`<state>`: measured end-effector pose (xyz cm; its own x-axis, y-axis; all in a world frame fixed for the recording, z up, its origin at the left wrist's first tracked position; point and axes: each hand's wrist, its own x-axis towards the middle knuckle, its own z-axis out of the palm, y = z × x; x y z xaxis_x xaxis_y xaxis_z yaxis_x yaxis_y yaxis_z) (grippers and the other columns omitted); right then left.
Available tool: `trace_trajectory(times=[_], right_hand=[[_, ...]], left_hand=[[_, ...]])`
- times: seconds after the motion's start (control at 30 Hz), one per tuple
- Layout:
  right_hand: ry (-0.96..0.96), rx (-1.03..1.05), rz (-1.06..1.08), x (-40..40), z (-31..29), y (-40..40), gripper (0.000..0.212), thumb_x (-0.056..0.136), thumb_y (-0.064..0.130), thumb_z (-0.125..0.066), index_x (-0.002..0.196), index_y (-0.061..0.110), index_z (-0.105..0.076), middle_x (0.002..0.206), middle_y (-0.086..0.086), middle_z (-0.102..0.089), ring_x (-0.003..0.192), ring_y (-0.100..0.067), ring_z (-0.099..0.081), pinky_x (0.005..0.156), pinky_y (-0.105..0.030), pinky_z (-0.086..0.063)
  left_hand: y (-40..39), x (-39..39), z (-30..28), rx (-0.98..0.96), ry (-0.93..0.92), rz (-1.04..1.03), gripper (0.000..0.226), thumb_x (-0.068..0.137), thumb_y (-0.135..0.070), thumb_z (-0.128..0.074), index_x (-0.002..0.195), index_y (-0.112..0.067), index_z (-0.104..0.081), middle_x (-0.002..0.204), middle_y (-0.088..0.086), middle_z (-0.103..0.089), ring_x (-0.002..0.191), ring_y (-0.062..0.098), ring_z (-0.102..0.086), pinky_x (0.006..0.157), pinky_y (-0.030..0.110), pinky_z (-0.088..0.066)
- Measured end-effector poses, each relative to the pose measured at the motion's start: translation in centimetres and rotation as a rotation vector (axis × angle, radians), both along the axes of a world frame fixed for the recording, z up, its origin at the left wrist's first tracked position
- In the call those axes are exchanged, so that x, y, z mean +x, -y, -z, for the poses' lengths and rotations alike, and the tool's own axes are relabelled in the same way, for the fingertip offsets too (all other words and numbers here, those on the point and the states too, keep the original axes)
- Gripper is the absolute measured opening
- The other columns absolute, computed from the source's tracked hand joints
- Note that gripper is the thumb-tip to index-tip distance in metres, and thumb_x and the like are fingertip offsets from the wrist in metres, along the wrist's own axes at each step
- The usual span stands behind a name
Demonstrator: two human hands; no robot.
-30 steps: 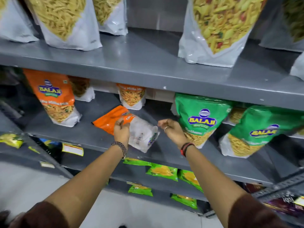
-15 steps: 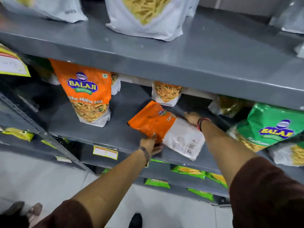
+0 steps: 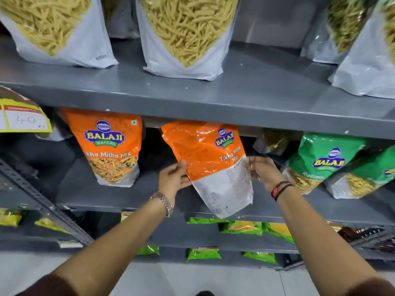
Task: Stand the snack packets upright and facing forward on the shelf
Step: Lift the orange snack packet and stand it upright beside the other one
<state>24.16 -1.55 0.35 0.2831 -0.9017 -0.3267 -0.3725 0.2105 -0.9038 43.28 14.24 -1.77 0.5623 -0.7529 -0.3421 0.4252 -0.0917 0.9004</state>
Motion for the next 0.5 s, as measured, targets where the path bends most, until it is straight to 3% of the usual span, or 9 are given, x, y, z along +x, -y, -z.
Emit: trace_trajectory(times=[0.07,0.17,0.23,0.3,0.4,0.5], right_hand=[[0.064,-0.077,0.014,-0.1,-0.9,-0.7,0.041,0.071,-0.017,-0.026,0.063,0.009,-0.056,0.075,-0.011,-0.059,0.069,-0.022,-0.053,0.066,-0.030,-0.046],[0.121,-0.141,0.088,0.3,-1.0,-0.9,0.038,0.079,-0.014,-0.035,0.062,0.013,-0.055,0.079,-0.008,-0.062,0.074,-0.018,-0.054,0.069,-0.022,-0.052],[0.138,-0.139,0.134,0.9,-0.1,-0.7,0.033,0.083,-0.009,-0.043,0.064,0.016,-0.056,0.083,-0.009,-0.062,0.081,-0.020,-0.055,0.082,-0.032,-0.051],[0.112,-0.132,0.157,1.3,1.4,-0.7,0.033,0.084,-0.006,-0.046,0.063,0.017,-0.056,0.076,-0.007,-0.061,0.082,-0.022,-0.053,0.082,-0.036,-0.048],[0.089,-0.114,0.168,1.4,3.3,-1.4,0.033,0.088,-0.001,-0.048,0.062,0.018,-0.055,0.077,-0.010,-0.061,0.083,-0.022,-0.053,0.087,-0.044,-0.050],[0.152,-0.082,0.186,1.3,3.9,-1.5,0.031,0.092,0.003,-0.046,0.067,0.018,-0.057,0.090,-0.016,-0.063,0.087,-0.024,-0.057,0.097,-0.049,-0.049]], left_hand=[[0.8,0.5,-1.8,-0.051,0.091,0.002,0.019,0.091,-0.023,-0.056,0.100,-0.007,-0.060,0.098,0.017,-0.066,0.047,0.005,-0.069,0.049,0.019,-0.057],[2.2,1.2,-3.6,-0.075,0.209,-0.023,0.015,0.089,-0.027,-0.059,0.090,-0.015,-0.066,0.089,0.010,-0.069,0.052,0.005,-0.070,0.051,0.019,-0.057],[3.0,1.6,-4.0,-0.036,0.258,-0.027,0.023,0.087,-0.030,-0.060,0.096,-0.011,-0.069,0.088,0.011,-0.070,0.069,0.017,-0.073,0.065,0.028,-0.060],[3.5,1.7,-3.6,-0.017,0.293,-0.019,0.023,0.087,-0.030,-0.060,0.095,-0.010,-0.070,0.090,0.014,-0.068,0.084,0.028,-0.069,0.075,0.034,-0.059],[3.5,1.5,-2.3,0.002,0.435,0.031,0.016,0.087,-0.032,-0.060,0.078,-0.021,-0.066,0.085,0.015,-0.065,0.085,0.027,-0.065,0.077,0.038,-0.059],[3.7,1.3,-1.7,0.069,0.566,0.036,0.028,0.090,-0.034,-0.055,0.092,-0.009,-0.068,0.094,0.020,-0.070,0.092,0.032,-0.068,0.089,0.046,-0.055]])
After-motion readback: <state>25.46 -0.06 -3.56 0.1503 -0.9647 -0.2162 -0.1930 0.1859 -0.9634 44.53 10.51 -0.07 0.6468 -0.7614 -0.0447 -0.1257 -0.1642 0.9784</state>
